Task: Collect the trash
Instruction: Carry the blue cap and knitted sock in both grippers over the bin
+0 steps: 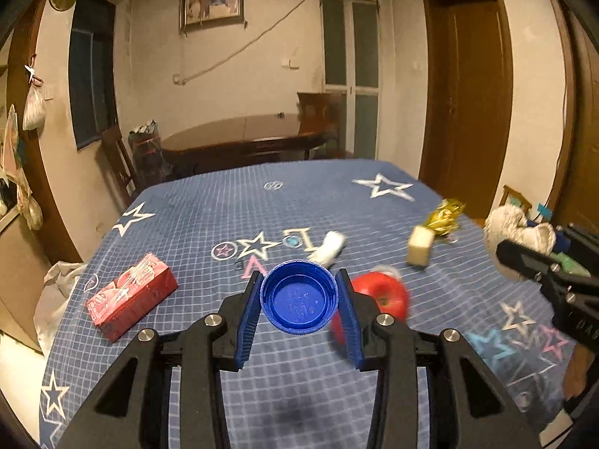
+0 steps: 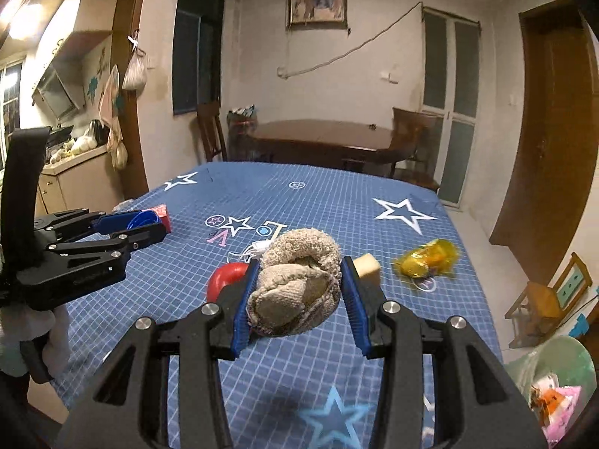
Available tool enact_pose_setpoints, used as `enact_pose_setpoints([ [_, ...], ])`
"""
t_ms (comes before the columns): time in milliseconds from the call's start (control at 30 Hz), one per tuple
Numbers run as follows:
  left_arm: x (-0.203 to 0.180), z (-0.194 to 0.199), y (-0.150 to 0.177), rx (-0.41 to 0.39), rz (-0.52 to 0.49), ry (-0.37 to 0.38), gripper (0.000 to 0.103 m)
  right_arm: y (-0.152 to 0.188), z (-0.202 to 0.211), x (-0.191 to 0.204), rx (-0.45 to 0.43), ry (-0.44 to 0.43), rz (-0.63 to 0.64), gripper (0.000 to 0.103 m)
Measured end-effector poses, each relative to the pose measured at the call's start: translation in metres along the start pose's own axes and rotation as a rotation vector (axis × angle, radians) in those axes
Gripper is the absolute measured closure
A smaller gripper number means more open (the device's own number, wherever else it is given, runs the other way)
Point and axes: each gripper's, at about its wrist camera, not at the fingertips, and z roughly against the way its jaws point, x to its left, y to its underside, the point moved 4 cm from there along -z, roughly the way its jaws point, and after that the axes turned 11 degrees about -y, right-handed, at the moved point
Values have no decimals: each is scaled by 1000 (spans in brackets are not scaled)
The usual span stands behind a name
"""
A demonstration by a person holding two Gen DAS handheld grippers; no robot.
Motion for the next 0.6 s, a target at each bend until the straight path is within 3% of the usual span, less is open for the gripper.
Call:
enact_pose_setpoints([
  [300,-53,45,-9,-58,-39,52,62,9,43,-13,-35,57,-1,62],
  [600,-138,75,-25,-115,-104,161,62,21,94,-55,-75,166,-44,62],
])
